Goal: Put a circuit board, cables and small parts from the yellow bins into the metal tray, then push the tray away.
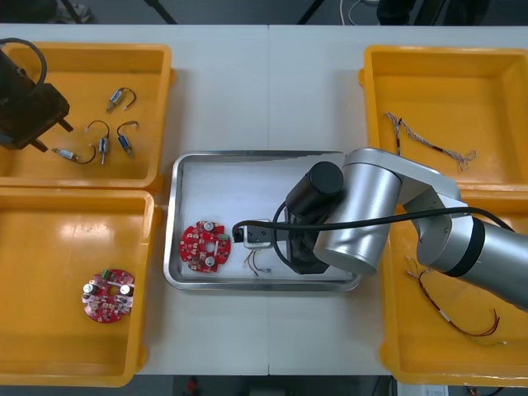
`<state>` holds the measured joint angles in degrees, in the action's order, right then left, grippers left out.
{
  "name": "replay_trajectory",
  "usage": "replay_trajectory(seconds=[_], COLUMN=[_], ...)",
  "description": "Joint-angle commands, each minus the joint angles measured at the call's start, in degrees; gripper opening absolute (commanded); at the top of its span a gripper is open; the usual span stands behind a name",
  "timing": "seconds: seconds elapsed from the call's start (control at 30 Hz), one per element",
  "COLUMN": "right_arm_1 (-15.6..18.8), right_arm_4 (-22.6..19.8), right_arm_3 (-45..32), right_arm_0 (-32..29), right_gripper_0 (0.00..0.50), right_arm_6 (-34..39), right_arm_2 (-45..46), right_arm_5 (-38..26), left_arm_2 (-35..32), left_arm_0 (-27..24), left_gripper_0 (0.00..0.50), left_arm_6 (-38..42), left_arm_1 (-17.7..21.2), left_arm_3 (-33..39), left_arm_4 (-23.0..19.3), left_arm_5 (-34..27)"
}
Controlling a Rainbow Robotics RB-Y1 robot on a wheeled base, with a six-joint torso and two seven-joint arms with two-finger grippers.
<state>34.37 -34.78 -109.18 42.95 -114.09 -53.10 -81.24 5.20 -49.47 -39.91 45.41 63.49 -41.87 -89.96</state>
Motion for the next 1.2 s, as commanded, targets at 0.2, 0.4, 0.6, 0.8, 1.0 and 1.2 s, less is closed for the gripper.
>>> replay_trajectory(seconds=[0.2,0.4,0.6,0.8,1.0,1.2], right_arm_1=[-1.3,-3.4,-5.1,-4.9,-4.1,-1.1], right_arm_4=[0.6,-0.3,-0.6,-0.4,-0.1,-2.0], right_arm_3=[-2.7,-4.6,-8.1,-13.6,-19.1,-23.4], right_arm_0=[1.8,1.8,-0.2,-1.4,-1.5,-3.4], right_gripper_0=[0.5,0.5,0.5,0.5,0.5,0.5], right_arm_6=[-0.7,-0.5,-0.2,0.6,1.6,2.1], right_arm_2=[2.5,7.7,15.1,20.9,26.1,32.4], right_arm_5=[-2.2,-10.5,-19.8,-28.8,-28.8,-28.8], left_arm_2=[2.9,5.8,6.8,6.8,7.0,7.0], left_arm_0=[-2.6,-2.6,-2.6,-2.5,-2.1,-1.7], left_gripper_0=[0.5,0.5,0.5,0.5,0.5,0.436], left_arm_6=[-6.4,-6.8,-6.9,-7.2,-7.3,-7.6], left_arm_1=[1.3,0.6,-0.4,-1.4,-2.2,-2.3], left_arm_3=[-5.7,-8.9,-10.7,-12.1,-12.5,-12.5], left_arm_4=[-0.2,-0.4,-0.6,-0.8,-0.8,-0.9], left_arm_5=[7.1,11.2,13.9,15.0,15.2,15.2])
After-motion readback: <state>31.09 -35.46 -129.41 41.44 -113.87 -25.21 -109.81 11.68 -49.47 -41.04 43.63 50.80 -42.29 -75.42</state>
